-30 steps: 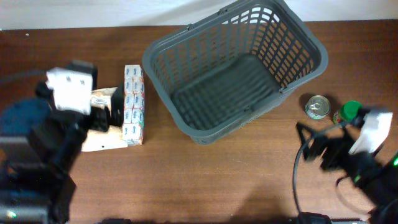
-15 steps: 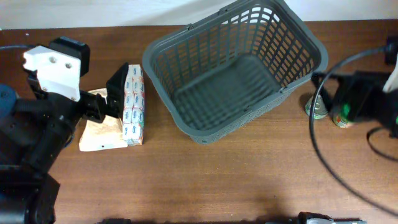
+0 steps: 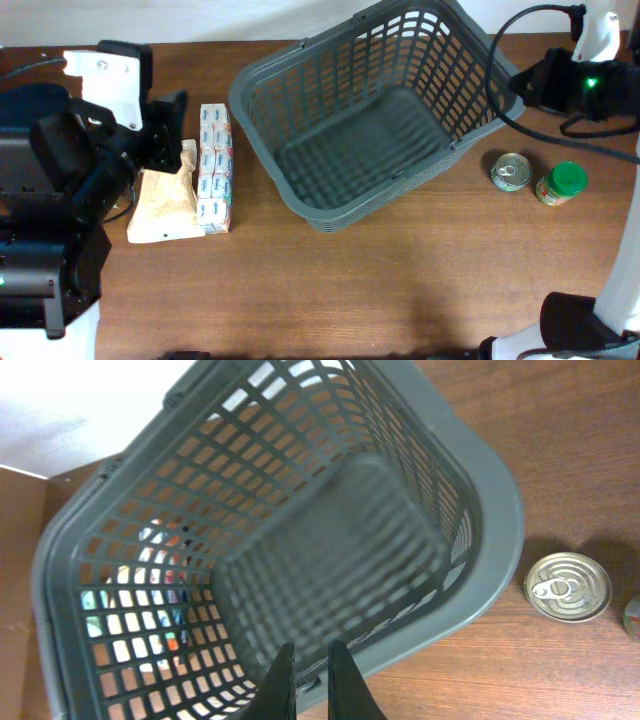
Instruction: Pack container
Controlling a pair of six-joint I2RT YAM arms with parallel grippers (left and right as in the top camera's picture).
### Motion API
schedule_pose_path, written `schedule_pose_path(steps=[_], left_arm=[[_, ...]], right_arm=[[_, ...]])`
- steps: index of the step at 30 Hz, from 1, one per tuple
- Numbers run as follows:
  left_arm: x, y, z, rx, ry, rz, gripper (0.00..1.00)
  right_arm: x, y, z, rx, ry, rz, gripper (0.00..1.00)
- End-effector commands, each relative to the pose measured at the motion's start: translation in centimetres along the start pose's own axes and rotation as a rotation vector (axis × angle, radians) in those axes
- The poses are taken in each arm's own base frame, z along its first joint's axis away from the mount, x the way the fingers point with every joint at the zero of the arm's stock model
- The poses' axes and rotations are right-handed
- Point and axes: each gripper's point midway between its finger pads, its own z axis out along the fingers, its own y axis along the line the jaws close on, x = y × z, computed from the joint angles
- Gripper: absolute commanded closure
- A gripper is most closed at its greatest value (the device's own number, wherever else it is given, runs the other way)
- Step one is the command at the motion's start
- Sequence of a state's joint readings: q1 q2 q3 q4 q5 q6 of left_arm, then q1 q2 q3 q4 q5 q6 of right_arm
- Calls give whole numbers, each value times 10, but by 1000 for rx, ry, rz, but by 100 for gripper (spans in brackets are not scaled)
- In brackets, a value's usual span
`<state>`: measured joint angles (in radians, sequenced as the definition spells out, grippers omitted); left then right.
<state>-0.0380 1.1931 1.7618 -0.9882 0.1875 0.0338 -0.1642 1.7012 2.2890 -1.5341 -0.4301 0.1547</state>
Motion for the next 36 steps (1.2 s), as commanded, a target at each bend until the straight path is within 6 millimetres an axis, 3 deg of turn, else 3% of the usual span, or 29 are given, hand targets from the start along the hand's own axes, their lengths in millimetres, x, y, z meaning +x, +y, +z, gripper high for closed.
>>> schedule_pose_path(steps=[1,6,13,28,36], left_arm=[[8,-11,4,61,43,-96,98],[51,-42,19,184,256,-186,98],[84,-72,22,265,418,-177,98],[126,-159,-18,500,614,-51,98],[168,-206,-26,577,772,74,98]], right_arm=[[-6,-7,-3,42,-24,-7,96],[-10,-22,3,130,-27,5,96],[-12,-16,11,118,-23,-12,96],[-9,-28,77,135,117,3,96],[-7,-32,86,140,140,11,96]])
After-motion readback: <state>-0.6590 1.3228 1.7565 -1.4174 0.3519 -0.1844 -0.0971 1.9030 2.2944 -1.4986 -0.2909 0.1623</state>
